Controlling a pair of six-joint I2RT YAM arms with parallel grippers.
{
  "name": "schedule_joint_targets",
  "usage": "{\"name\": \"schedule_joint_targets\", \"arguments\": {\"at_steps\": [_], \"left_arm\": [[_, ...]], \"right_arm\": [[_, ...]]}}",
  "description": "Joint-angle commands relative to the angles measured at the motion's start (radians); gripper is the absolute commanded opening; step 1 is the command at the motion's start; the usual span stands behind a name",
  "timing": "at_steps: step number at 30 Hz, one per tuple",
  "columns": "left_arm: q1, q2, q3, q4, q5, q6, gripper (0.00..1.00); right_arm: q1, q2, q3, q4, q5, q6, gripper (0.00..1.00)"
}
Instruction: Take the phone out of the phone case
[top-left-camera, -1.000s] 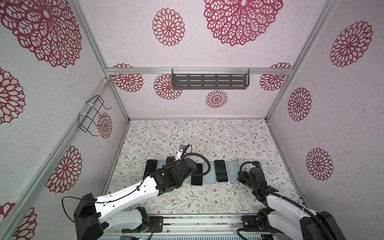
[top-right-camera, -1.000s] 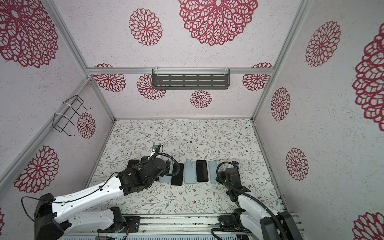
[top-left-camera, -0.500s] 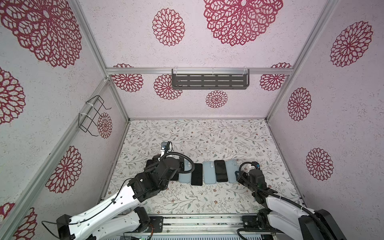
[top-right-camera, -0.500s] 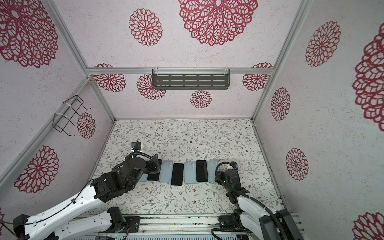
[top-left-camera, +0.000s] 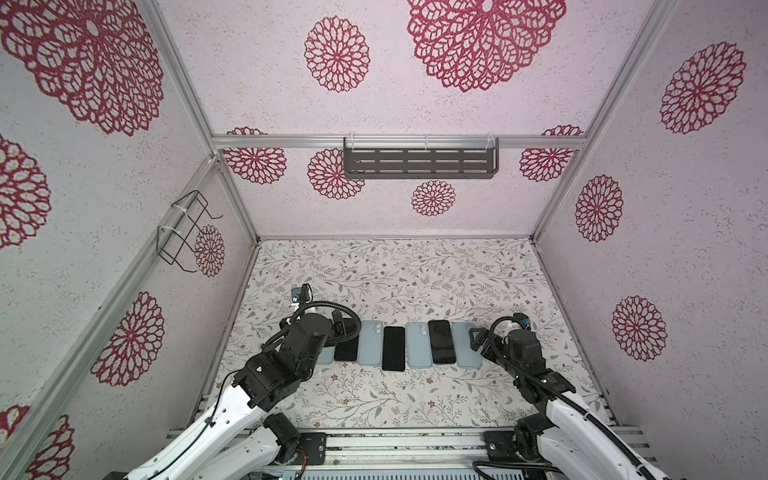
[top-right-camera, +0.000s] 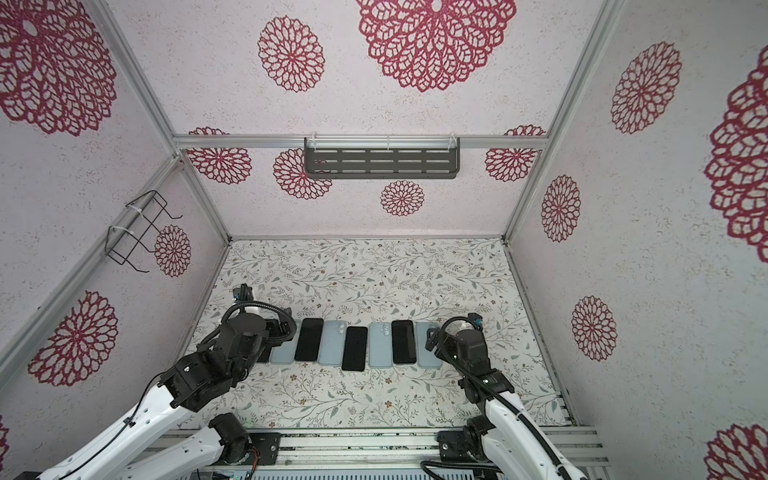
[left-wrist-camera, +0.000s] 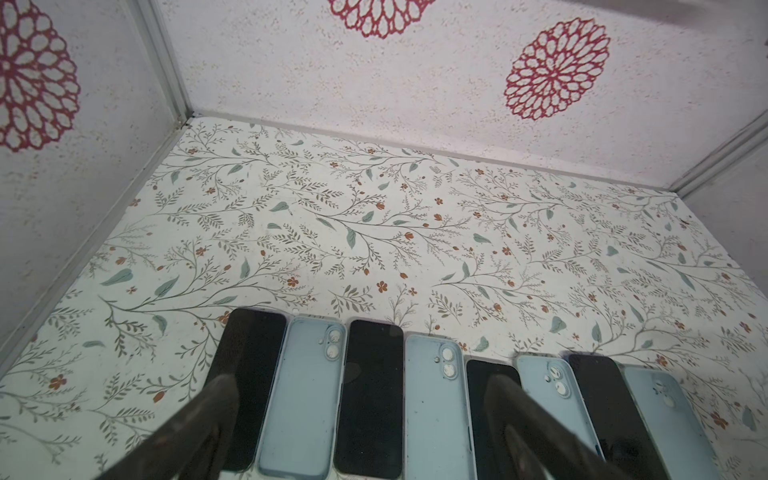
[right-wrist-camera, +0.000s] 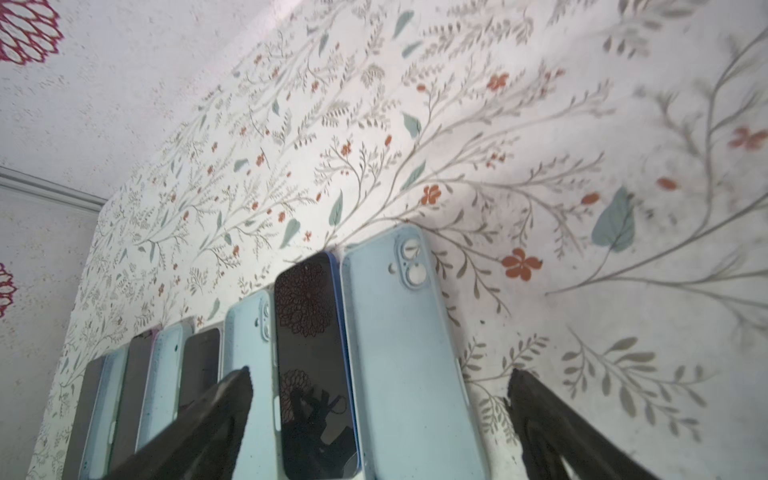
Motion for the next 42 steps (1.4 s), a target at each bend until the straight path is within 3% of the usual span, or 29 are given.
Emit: {"name": "schedule_joint_targets", "arguments": {"at_steps": [1,6,10,13,17,21,23,25,26,27,29,30,31,35,37,42], "left_arm": [[0.148,0.027,-0.034,0.101,0.114,0.066,0.97],[0.463,0.092,-0.091,0.314,0.158,0.159,0.97],[0.713,0.143,-0.224,0.619,0.226,0.217,0.97],[0.783,0.174,-0.34,0.83,0.205,0.293,0.97],[0.797,0.227,-0.51,1.178,0.291,0.358,0.97],[0.806,0.47,-0.623,1.643,0.361,0.396,0.97],[0.806,0.611,-0.624,1.82,0.445,0.441,0.97],[0.811,0.753,-0.55,1.816,0.467,0.436,0.97],[0.814,0.801,-0.517,1.82,0.487,0.443,0.97],[0.817,0.79,-0.48,1.728,0.518,0.447,0.97],[0.824,0.736,-0.388,1.453,0.495,0.419,0.97],[0.812,0.76,-0.383,1.494,0.48,0.439,0.97],[0.81,0.776,-0.398,1.552,0.475,0.444,0.97],[0.811,0.77,-0.399,1.543,0.478,0.442,0.97],[0.811,0.768,-0.401,1.542,0.478,0.442,0.97],[0.811,0.768,-0.405,1.547,0.484,0.443,0.97]], "right_arm": [[-0.058,0.05,0.108,-0.06,0.052,-0.121,0.99],[-0.209,0.245,0.229,0.121,0.1,-0.315,0.99],[-0.295,0.356,0.17,0.476,0.154,-0.455,0.99],[-0.325,0.435,0.057,0.761,0.15,-0.521,0.99],[-0.33,0.517,-0.098,1.056,0.147,-0.567,0.99],[-0.318,0.62,-0.23,1.399,0.137,-0.612,0.99],[-0.323,0.691,-0.24,1.469,0.142,-0.608,0.99],[-0.318,0.863,-0.257,1.702,0.128,-0.62,0.99],[-0.322,0.845,-0.256,1.658,0.123,-0.612,0.99],[-0.321,0.778,-0.217,1.472,0.186,-0.589,0.99],[-0.296,0.808,-0.132,1.368,0.217,-0.612,0.99],[-0.258,0.806,-0.092,1.292,0.276,-0.639,0.99],[-0.254,0.813,-0.099,1.327,0.273,-0.645,0.99],[-0.253,0.807,-0.112,1.338,0.298,-0.641,0.99],[-0.239,0.811,-0.119,1.358,0.373,-0.63,0.99],[-0.232,0.813,-0.109,1.347,0.383,-0.636,0.99]]}}
